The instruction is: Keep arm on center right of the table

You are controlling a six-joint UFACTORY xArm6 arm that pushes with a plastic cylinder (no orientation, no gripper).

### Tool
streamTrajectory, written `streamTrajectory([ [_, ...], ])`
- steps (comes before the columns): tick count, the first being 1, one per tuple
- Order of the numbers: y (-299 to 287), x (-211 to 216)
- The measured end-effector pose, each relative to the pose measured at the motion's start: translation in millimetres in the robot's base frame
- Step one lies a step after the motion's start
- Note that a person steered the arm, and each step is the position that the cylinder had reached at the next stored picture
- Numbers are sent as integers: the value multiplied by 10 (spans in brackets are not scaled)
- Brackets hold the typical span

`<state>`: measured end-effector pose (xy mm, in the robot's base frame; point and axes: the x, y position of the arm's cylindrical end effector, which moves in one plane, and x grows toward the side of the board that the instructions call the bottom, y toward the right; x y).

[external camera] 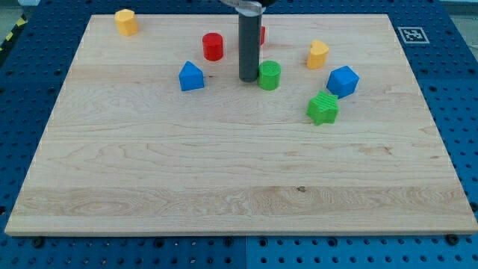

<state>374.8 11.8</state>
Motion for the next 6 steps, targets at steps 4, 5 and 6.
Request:
streamTrajectory([
  [4, 1597, 1424],
  [5, 2271, 1325],
  [6, 2295, 1277],
])
